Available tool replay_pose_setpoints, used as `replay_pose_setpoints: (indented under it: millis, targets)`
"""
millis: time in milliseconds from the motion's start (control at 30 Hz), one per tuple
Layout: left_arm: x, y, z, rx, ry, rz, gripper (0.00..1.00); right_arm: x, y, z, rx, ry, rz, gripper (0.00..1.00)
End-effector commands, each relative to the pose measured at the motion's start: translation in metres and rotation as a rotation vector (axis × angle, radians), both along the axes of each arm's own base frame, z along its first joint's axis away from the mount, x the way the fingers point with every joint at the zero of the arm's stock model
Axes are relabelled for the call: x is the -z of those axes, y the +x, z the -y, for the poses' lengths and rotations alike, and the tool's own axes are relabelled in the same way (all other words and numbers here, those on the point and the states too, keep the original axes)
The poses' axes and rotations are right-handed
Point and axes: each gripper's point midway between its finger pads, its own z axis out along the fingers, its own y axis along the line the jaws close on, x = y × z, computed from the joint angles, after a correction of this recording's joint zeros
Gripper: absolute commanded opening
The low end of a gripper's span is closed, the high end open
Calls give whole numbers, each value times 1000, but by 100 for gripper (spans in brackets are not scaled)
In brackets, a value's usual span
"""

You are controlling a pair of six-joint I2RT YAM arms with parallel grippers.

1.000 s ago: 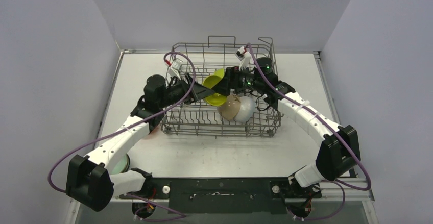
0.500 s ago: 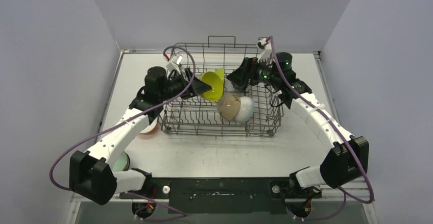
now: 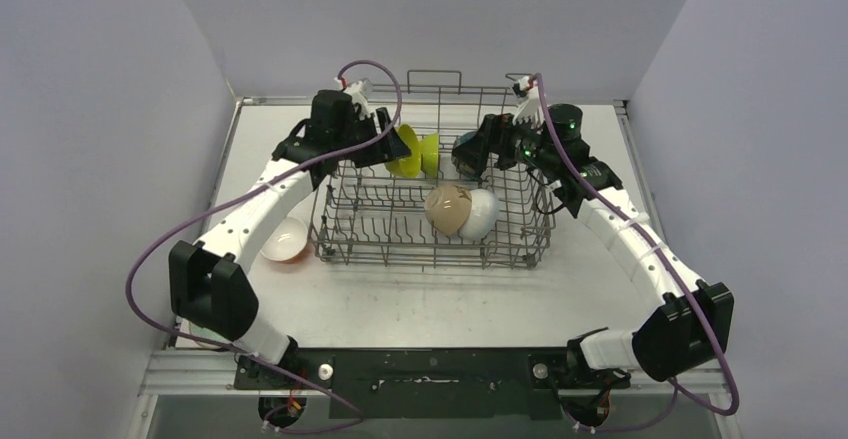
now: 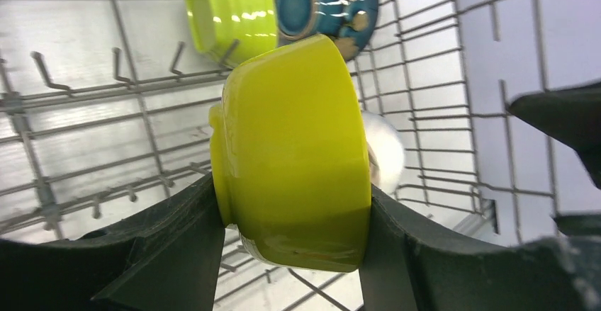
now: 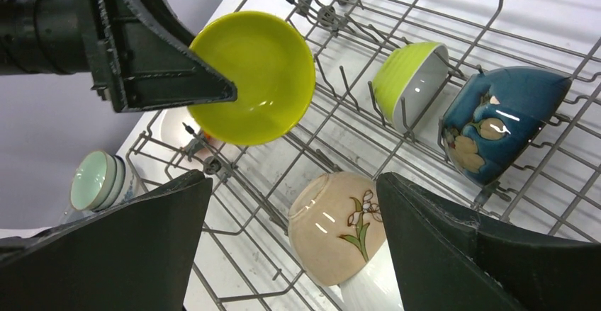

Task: Load the bowls into the dish rack
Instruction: Place the bowl in the dish rack.

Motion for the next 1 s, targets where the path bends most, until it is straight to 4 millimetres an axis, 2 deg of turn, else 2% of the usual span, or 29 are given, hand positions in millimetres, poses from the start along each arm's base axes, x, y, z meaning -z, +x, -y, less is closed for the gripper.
replay_pose_setpoints:
  millis: [0, 200, 400, 800, 967]
  targets:
    - [1, 20, -12, -32, 176, 16, 0, -27, -1, 10, 25, -4, 89, 90]
    - [12, 44, -12, -62, 365, 3, 0, -23, -1, 14, 35, -18, 81, 90]
    - [9, 64, -11, -101, 491, 27, 0, -20, -1, 15, 38, -27, 76, 90]
    - [7, 92, 10, -104, 500, 40, 0, -19, -1, 19, 46, -34, 72, 90]
    - [16, 102, 14, -106, 517, 30, 0, -17, -2, 22, 54, -45, 69, 90]
